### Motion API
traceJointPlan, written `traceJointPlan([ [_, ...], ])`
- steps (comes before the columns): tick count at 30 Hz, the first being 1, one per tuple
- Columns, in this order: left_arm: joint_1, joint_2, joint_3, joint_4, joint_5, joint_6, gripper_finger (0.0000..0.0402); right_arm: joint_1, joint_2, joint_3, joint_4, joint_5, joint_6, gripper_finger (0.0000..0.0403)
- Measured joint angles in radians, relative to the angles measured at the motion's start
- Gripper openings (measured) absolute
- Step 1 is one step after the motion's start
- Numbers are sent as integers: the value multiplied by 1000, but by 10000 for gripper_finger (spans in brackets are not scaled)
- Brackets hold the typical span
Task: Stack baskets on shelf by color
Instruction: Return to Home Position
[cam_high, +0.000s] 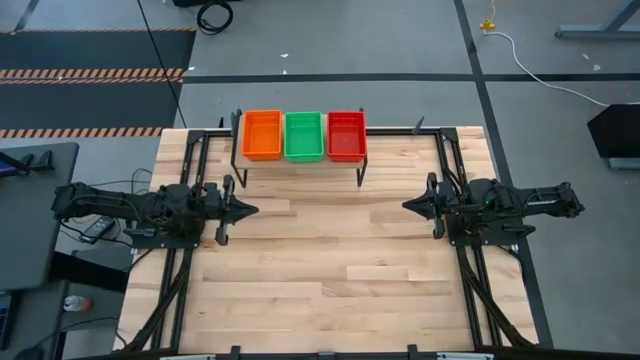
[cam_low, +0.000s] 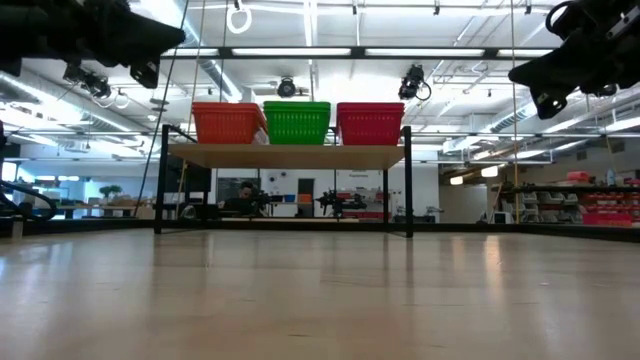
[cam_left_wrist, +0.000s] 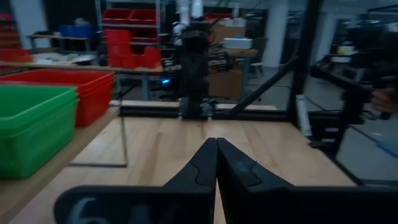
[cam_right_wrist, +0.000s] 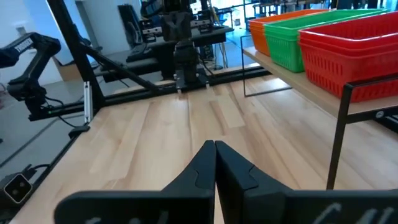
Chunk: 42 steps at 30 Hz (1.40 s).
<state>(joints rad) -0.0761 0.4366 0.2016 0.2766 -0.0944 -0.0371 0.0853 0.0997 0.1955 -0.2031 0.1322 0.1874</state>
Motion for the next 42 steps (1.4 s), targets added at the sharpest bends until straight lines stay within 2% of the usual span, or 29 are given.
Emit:
traceJointPlan([
  [5, 0, 0, 0, 33, 75, 5, 11, 0, -2, 0, -9, -3, -6, 14],
  [21, 0, 1, 0, 93, 72, -33, 16, 0, -2, 0, -14, -33, -4, 12],
  [28, 0, 2, 0, 92, 69, -38, 9, 0, -2, 0, 0, 4, -21, 11],
  [40, 0, 2, 0, 92, 69, -30, 24, 0, -1, 0, 22, 5, -37, 11],
  [42, 0, 2, 0, 97, 43, -30, 21, 0, -1, 0, 41, 4, -45, 11],
])
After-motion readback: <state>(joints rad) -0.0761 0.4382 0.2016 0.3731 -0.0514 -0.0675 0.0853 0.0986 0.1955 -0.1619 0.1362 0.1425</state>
